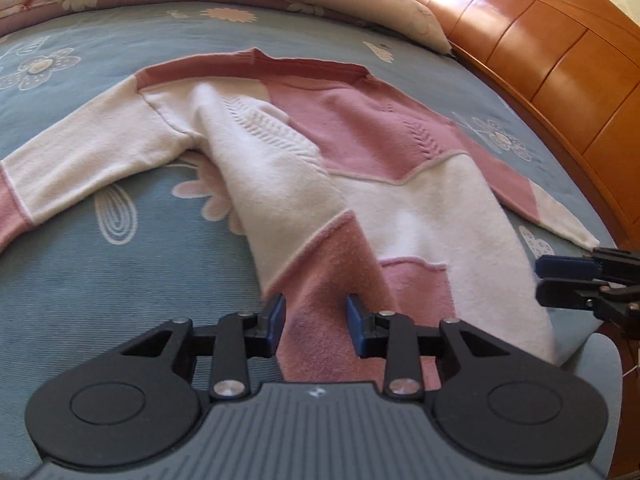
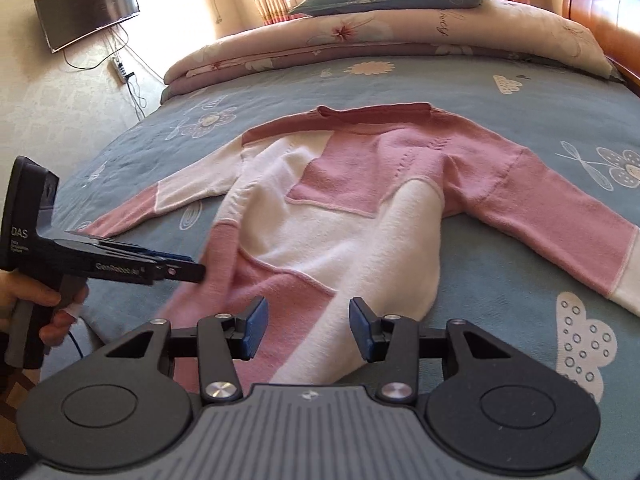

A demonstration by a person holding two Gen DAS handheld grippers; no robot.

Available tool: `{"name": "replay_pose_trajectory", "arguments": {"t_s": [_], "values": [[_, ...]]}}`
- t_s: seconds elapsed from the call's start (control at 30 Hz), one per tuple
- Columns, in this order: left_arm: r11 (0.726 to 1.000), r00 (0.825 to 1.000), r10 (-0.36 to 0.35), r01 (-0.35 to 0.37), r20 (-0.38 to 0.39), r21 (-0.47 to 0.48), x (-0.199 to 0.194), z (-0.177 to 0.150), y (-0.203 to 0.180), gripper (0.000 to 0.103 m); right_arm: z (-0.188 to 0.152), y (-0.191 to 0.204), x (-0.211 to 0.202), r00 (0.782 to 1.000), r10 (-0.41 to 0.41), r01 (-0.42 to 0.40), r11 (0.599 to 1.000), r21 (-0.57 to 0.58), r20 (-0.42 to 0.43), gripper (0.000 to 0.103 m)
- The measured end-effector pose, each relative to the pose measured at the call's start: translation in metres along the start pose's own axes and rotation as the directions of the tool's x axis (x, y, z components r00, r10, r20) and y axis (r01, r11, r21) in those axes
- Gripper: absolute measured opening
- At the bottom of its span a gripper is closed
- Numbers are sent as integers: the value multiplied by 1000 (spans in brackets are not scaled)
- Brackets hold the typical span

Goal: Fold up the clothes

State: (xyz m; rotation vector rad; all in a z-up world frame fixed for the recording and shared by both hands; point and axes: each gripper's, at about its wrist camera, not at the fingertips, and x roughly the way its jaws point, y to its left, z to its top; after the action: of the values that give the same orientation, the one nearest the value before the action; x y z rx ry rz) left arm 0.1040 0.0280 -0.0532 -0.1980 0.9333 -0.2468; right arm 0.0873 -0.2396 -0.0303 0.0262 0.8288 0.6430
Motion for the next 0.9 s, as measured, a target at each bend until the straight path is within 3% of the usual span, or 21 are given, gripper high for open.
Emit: {"name": "replay_pose_trajectory", "arguments": {"t_s": [0.07, 0.23, 0.33, 0.43, 0.5, 0.6, 0.67, 0.77, 0.9], "values": [[1000, 1000, -7, 7, -7, 16, 10, -3, -10, 42, 3, 9, 6, 1000, 21, -21, 1000, -17, -7, 50], [1000, 1000, -27, 27, 13, 10, 6, -4, -8, 44, 6, 26, 18, 998, 62, -63, 997, -51, -26, 50], [997, 997, -54, 56, 56, -50, -9, -3, 10, 44, 2, 23, 19, 997, 64, -65, 997, -37, -37, 50], [981, 995, -69, 82, 76, -178, -13, -4, 38, 46, -1, 17, 20, 997, 59, -60, 998, -16, -44, 50], [944, 991, -120, 131, 53, -304, -5, -8, 59, 46, -2, 14, 20, 998, 54, -54, 999, -7, -45, 50], [854, 967, -254, 238, 28, -463, 11, -20, 80, 47, -3, 12, 20, 998, 47, -47, 999, -1, -46, 50], [808, 949, -311, 289, 43, -513, 19, -25, 84, 50, -3, 12, 19, 998, 41, -41, 999, -2, -47, 50], [762, 927, -370, 345, 70, -548, 28, -25, 88, 58, -3, 11, 20, 998, 34, -34, 999, 3, -50, 50], [701, 903, -413, 398, 118, -592, 41, -21, 94, 59, -2, 11, 21, 998, 30, -30, 1000, 7, -52, 50]]}}
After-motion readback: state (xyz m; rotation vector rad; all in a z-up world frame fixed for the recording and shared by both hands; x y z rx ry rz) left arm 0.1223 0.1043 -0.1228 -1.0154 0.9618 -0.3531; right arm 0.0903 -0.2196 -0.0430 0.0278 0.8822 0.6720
